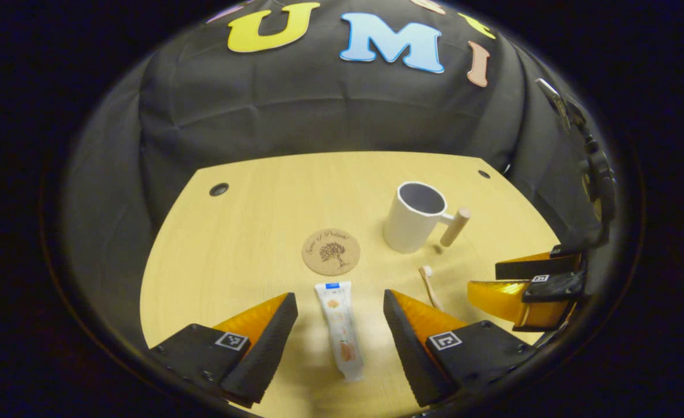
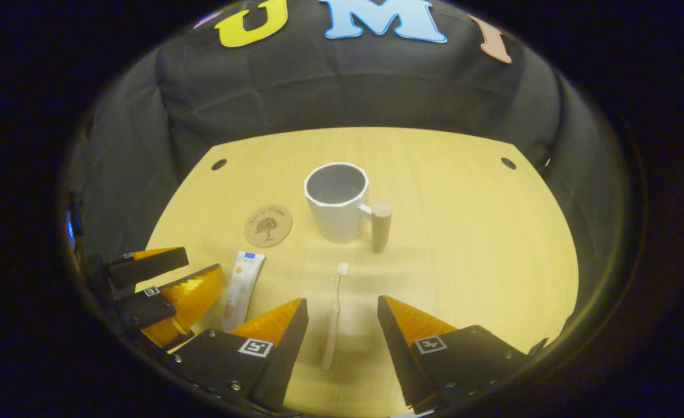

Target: Put the toothbrush and toothpaste on the desktop into the cup, then pick up the cup and place it on the coaster on the desktop.

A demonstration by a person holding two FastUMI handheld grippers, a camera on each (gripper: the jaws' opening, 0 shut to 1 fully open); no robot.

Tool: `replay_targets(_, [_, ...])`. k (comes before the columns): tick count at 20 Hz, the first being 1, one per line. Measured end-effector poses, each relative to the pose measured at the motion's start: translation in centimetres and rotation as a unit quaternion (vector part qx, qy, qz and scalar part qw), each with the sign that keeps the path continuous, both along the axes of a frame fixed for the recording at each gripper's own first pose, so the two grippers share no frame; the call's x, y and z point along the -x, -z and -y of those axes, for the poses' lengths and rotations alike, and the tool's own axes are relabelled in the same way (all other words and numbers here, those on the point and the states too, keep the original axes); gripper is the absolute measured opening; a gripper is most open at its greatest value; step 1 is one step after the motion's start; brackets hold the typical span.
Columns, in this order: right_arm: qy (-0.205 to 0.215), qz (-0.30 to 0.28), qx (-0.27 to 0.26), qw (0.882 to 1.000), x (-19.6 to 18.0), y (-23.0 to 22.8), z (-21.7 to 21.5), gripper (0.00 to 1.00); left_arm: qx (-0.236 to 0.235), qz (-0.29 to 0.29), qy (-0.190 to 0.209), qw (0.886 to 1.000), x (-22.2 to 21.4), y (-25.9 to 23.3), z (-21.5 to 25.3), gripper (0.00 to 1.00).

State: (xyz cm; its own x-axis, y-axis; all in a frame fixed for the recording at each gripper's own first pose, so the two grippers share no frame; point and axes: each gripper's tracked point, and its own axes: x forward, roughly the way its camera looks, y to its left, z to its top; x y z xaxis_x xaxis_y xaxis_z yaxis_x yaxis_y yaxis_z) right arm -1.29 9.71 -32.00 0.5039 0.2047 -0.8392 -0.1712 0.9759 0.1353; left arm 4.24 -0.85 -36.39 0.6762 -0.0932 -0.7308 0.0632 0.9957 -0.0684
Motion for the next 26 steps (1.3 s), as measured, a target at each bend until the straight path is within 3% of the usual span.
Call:
replay_targets(6, [0.006, -0.066, 0.005, 0.998, 0.3, 3.7, -0.5, 0.73, 0.002, -0.066, -0.022, 0.998, 0.8, 4.5, -1.2, 0.97])
replay_targets(10, [-0.002, -0.085, 0.021, 0.996, 0.6, 5.6, -0.8, 0.73, 0.003, -0.096, -0.032, 0.995, 1.4, 6.6, -1.3, 0.97])
replay_targets(11, [-0.002, -0.090, 0.022, 0.996, 0.6, 5.9, -1.0, 0.73, 0.001, -0.100, -0.034, 0.994, 1.5, 6.8, -1.3, 0.93])
replay_targets(12, [-0.003, -0.092, 0.024, 0.995, 0.7, 6.2, -1.0, 0.73, 0.000, -0.103, -0.034, 0.994, 1.5, 7.1, -1.4, 0.97])
replay_targets(15, [-0.005, -0.096, 0.032, 0.995, 0.8, 6.2, -0.9, 0.72, -0.003, -0.115, -0.035, 0.993, 1.8, 8.2, -1.2, 0.97])
replay_targets(17, [-0.004, -0.101, 0.030, 0.994, 0.9, 7.0, -1.0, 0.43, -0.001, -0.125, -0.041, 0.991, 2.1, 8.7, -1.3, 0.97])
replay_targets(20, [-0.007, -0.106, 0.036, 0.994, 1.1, 7.9, -0.9, 0.47, -0.015, -0.123, -0.041, 0.991, 2.1, 9.0, -1.8, 0.99])
replay_targets(24, [-0.012, -0.102, 0.048, 0.994, 1.0, 8.7, -0.7, 0.46, -0.031, -0.119, -0.045, 0.991, 2.1, 9.1, -2.4, 0.82])
replay_targets(25, [-0.010, -0.103, 0.054, 0.993, 1.2, 8.3, -0.5, 0.36, -0.033, -0.116, -0.045, 0.992, 2.2, 9.0, -2.7, 0.80])
replay_targets(26, [-0.012, -0.106, 0.053, 0.993, 1.3, 8.3, -0.5, 0.34, -0.032, -0.117, -0.045, 0.992, 2.1, 9.0, -2.6, 0.75])
